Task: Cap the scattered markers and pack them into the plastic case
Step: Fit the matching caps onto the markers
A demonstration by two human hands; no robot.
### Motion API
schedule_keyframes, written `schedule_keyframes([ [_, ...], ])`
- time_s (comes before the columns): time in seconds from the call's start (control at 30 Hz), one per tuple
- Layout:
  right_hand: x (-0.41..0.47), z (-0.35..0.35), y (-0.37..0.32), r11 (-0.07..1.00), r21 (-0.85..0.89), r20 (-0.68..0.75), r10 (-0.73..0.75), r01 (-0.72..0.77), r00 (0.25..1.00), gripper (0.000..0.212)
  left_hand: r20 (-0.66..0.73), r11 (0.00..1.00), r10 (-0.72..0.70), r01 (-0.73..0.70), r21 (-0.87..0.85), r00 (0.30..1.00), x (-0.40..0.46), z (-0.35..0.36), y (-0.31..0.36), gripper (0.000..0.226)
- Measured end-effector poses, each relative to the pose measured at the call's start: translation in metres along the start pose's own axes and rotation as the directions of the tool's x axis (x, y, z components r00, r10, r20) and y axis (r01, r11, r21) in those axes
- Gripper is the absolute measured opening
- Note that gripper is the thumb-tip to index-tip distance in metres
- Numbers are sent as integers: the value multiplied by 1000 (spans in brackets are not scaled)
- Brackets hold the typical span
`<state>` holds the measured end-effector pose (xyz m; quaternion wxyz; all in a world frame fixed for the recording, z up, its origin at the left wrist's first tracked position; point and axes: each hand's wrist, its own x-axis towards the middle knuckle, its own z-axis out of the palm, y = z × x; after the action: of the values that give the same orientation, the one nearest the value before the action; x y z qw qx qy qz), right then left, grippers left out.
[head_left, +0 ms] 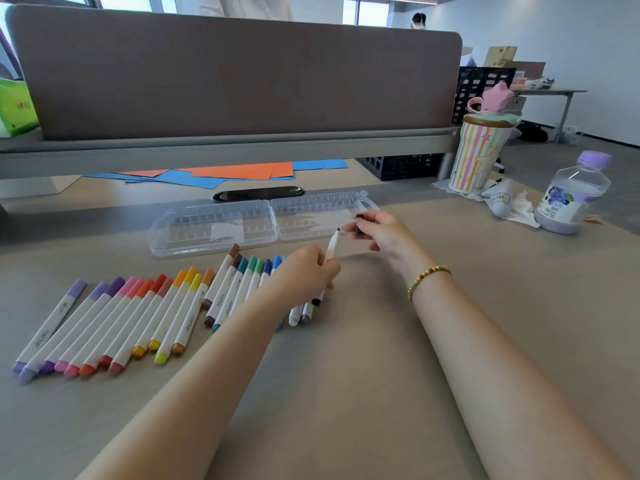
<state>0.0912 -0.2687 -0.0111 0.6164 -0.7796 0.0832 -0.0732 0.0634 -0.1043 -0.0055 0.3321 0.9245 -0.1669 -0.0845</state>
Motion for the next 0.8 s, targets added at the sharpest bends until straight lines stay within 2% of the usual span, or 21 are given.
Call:
schedule_keyframes([
  [0.1,0,1,2,994,105,22,20,-23,1000,10,-5,992,-3,2,-125,1000,-2,4,0,15],
  [0.33,2,4,5,957,280,86,57,-79,995,23,-35,997,18,-21,-79,999,-1,7,-2,26],
  [0.6,-3,8,3,970,234,117,44,-71,992,22,-32,999,23,-24,-24,999,0,5,-4,26],
  [0.8,-7,12,1,980,189,211,20,-60,977,24,-49,998,25,-28,-58,998,5,7,-9,26],
])
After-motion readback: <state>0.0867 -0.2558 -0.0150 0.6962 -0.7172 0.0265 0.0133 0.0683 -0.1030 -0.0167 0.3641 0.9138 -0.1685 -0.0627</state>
